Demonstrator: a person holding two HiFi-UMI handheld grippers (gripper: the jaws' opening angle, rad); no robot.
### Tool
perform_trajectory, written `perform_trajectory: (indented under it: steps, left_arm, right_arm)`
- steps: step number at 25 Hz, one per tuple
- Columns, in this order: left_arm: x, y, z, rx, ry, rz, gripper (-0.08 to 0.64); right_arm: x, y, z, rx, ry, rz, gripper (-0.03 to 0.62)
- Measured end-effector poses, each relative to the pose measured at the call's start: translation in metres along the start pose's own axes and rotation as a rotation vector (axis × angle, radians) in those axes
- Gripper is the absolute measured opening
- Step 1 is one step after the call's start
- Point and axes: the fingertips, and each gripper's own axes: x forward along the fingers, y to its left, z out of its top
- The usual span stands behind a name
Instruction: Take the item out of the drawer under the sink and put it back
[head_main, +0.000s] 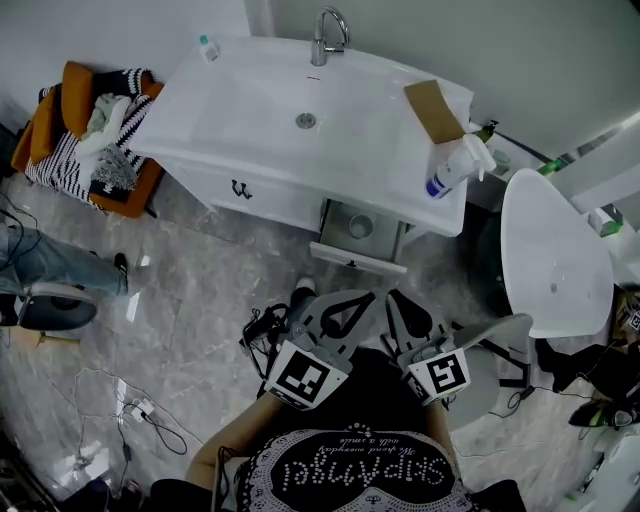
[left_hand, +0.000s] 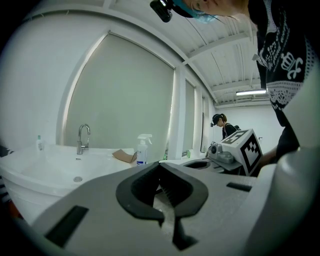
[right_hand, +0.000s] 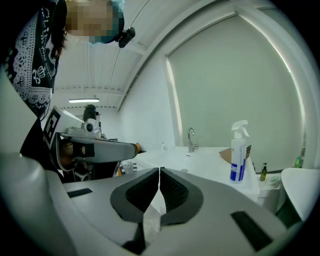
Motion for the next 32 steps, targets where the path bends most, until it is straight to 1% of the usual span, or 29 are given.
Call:
perform_trajectory:
  steps: [5,9,16,23,32]
  left_arm:
    - [-0.005,-0.002,0.0,0.018,-0.001,0.007,0.0]
    - [-0.006,-0.001,-0.001,-0.002,-0.005,0.01,0.0]
    - [-0.005,0.003,-0.003,0.0,-0.009,0.003,0.0]
    - [-0.002,0.008,-0.001,0.0,-0.008,-0.009,0.0]
    - [-0.002,0.011,0.001,-0.001,-0.022,-0.007,0.0]
  right_arm:
    - [0.003,0.002,-0.002,0.009,0.013,0.003,0.02]
    - [0.003,0.005,-0.006,0.014,0.029,0.01,0.02]
    - [0.009,0.009,-0.006,-0.019,0.034,0.02,0.02]
    - [0.011,0.005,-0.005,-0.033,0.04,0.004,0.02]
    - [0.013,0.003,-0.007,-0.015,0.055,-0.013,0.02]
